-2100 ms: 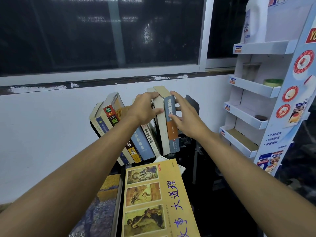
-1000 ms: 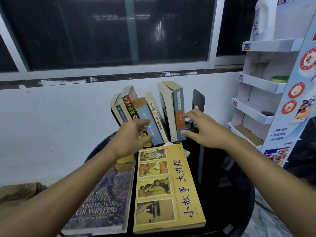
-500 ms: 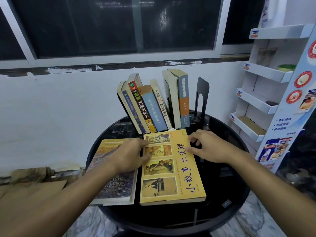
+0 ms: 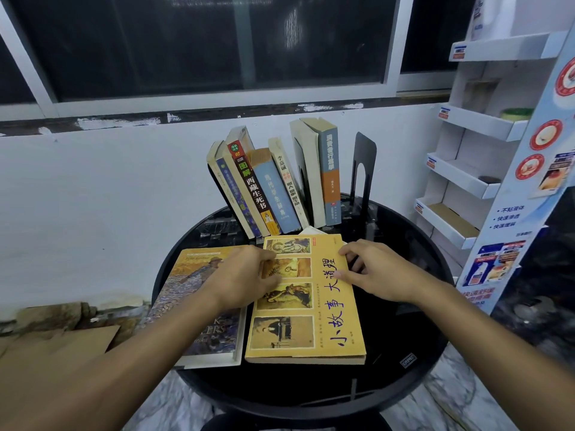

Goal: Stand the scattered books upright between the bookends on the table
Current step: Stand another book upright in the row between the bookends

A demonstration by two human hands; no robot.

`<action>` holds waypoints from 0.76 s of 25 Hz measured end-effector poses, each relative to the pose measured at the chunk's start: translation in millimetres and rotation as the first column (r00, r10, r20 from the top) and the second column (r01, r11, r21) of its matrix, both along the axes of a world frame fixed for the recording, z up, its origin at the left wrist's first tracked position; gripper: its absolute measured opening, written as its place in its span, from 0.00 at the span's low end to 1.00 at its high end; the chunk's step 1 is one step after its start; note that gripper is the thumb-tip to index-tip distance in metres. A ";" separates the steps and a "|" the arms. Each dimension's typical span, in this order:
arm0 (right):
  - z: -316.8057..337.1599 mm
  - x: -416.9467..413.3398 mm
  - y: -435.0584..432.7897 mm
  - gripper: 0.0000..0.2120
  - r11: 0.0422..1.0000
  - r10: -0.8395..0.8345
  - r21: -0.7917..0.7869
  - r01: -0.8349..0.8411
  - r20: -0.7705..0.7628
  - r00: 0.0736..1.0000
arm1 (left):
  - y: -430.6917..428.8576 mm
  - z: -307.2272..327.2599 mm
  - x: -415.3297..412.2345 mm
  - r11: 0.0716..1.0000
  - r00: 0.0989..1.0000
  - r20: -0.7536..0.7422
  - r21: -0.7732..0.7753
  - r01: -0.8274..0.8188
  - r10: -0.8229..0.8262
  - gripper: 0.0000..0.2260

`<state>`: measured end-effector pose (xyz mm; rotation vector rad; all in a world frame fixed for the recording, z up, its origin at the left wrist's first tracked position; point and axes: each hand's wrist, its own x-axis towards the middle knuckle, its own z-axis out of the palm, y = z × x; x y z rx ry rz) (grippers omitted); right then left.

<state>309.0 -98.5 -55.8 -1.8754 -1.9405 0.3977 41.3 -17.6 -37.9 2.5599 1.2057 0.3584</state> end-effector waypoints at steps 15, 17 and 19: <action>-7.6 7.6 -11.5 0.20 0.986 -0.163 -0.052 0.161 -0.037 0.986 | 46.7 6.1 18.5 0.986 0.997 -0.073 -0.165 -0.021 0.009 0.21; -9.9 7.8 -9.7 0.21 0.981 -0.181 -0.082 0.173 -0.089 0.979 | 49.7 6.3 22.7 0.984 0.995 -0.099 -0.176 -0.030 0.013 0.22; -12.6 8.8 -7.5 0.20 0.976 -0.203 -0.115 0.186 -0.157 0.966 | 51.0 5.0 26.1 0.981 0.994 -0.103 -0.190 -0.044 0.025 0.22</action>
